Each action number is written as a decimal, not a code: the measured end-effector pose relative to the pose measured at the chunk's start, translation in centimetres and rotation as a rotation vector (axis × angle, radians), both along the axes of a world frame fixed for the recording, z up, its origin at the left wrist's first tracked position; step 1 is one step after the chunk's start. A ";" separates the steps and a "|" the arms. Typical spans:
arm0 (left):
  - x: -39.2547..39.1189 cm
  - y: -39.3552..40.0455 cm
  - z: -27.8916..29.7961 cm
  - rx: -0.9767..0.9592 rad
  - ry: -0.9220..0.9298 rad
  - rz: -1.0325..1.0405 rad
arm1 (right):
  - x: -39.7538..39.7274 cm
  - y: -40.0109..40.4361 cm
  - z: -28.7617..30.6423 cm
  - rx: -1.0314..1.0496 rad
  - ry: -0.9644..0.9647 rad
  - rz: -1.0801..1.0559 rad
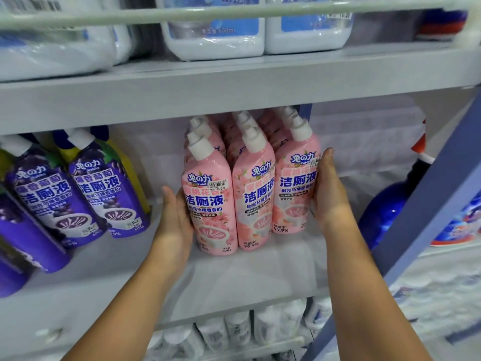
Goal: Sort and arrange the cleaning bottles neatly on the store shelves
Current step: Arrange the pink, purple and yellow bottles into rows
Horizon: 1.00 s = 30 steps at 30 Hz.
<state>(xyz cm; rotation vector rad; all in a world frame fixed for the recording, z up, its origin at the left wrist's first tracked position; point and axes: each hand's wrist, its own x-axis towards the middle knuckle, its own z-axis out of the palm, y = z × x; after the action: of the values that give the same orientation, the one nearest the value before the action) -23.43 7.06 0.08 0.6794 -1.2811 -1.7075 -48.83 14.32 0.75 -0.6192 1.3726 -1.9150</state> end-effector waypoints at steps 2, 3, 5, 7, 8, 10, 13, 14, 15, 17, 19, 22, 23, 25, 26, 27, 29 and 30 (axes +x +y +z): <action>-0.2 -0.4 0.2 -0.005 -0.042 0.019 | 0.1 0.2 0.1 0.006 -0.003 0.004; -0.2 -0.4 0.3 -0.023 -0.082 0.025 | 0.2 0.3 0.3 0.021 0.012 0.007; 0.2 -0.7 0.2 -0.027 -0.206 0.092 | 0.9 0.7 0.7 0.064 0.066 -0.031; 1.1 0.1 -0.8 -0.208 -0.353 0.186 | 2.0 1.6 0.6 0.047 0.203 -0.137; 1.7 0.8 -1.5 -0.323 -0.408 0.239 | 2.6 2.1 0.2 0.021 0.288 -0.169; 1.9 1.6 -2.4 -0.385 -0.451 0.313 | 3.4 3.0 -0.7 0.007 0.405 -0.185; 1.3 1.4 -2.9 -0.403 -0.469 0.319 | 3.7 3.1 -1.1 0.021 0.412 -0.155; 1.1 1.2 -2.8 -0.404 -0.485 0.336 | 3.7 3.1 -0.9 0.021 0.419 -0.162; 0.9 1.1 -2.9 -0.407 -0.495 0.356 | 3.6 3.2 -0.8 0.015 0.421 -0.170; 0.9 1.1 -3.2 -0.423 -0.526 0.395 | 3.5 3.3 -0.8 0.001 0.407 -0.155; 0.9 1.0 -3.4 -0.444 -0.543 0.419 | 3.8 3.7 -0.9 0.022 0.424 -0.191; 1.0 0.8 -3.1 -0.434 -0.539 0.403 | 5.4 4.8 0.1 0.078 0.655 -0.545; 1.0 0.7 -3.0 -0.429 -0.534 0.393 | 6.4 5.2 1.0 0.021 0.769 -0.616; 1.1 0.6 -2.8 -0.428 -0.526 0.376 | 8.5 5.4 3.4 -0.127 0.983 -0.523; 1.2 0.6 -2.6 -0.427 -0.521 0.369 | 9.1 5.1 4.8 -0.175 1.080 -0.435; 1.2 0.5 -2.6 -0.423 -0.519 0.362 | 9.4 4.6 6.3 -0.186 1.153 -0.358; 1.3 0.3 -2.5 -0.405 -0.511 0.352 | 9.2 3.1 9.2 -0.070 1.251 -0.210; 1.4 0.3 -2.5 -0.393 -0.501 0.346 | 9.0 2.5 10.6 0.080 1.304 -0.126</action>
<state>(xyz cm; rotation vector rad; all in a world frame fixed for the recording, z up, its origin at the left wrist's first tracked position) -22.05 7.34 -2.43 1.0553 -1.6664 -0.9935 -39.87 16.79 11.32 -1.9641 2.2201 -1.4596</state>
